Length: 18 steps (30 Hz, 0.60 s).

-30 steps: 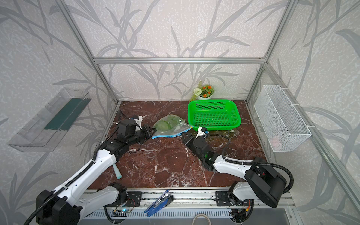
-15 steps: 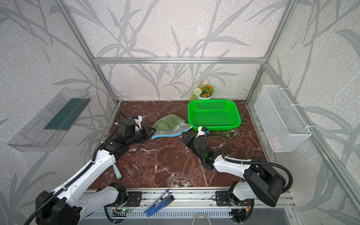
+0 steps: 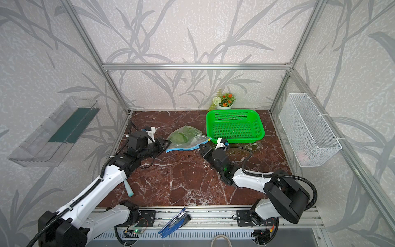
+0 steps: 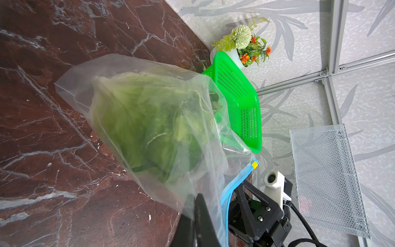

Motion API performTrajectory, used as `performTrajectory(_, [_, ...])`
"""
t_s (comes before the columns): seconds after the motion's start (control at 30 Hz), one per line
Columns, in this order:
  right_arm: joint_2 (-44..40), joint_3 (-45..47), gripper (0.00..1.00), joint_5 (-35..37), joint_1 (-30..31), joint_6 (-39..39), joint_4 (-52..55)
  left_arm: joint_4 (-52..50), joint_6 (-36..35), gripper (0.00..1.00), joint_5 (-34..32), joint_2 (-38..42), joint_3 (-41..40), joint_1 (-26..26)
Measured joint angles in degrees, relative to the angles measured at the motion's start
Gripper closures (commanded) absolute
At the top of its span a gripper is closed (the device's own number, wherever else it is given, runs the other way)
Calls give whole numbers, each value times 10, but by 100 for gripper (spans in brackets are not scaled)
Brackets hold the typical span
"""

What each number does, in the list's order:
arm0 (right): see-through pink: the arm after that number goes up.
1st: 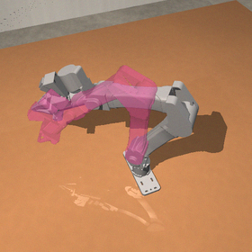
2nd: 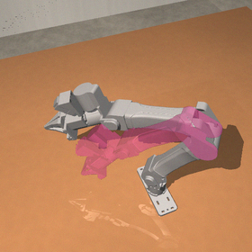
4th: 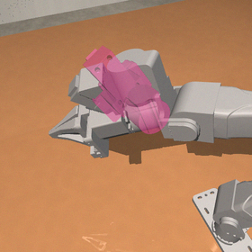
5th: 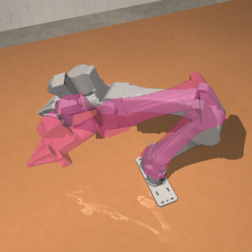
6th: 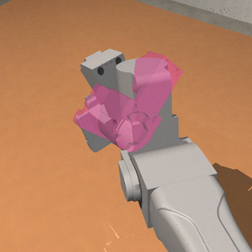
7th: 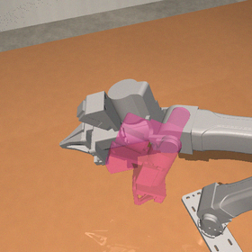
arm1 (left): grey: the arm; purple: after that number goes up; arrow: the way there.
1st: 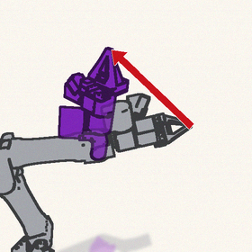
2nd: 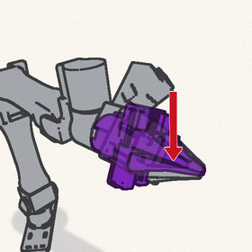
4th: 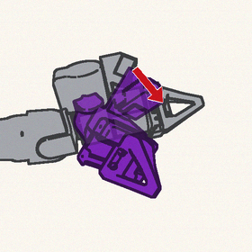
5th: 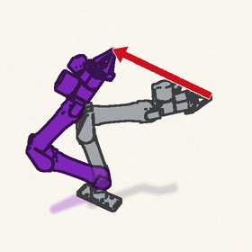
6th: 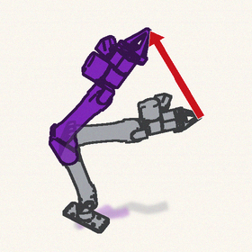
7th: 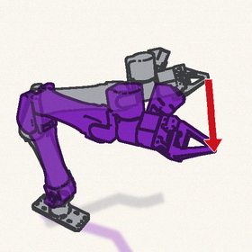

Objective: Open the zip-top bag and take out the chinese cabbages
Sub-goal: Open the zipper of the food storage bag at the center of the board.

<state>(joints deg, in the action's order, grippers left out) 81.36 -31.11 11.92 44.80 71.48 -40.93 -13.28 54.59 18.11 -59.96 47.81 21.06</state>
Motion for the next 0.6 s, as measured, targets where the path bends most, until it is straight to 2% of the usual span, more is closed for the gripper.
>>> performTrajectory(0.37, [81, -50, 51, -31, -12, 14, -79, 0, 0, 100, 3, 0, 0, 0])
performTrajectory(0.53, [99, -68, 57, -45, -14, 22, -103, 0, -1, 100, 11, 0, -7, 0])
performTrajectory(0.6, [103, -71, 63, -50, -15, 24, -108, 0, -2, 100, 15, 0, -10, 2])
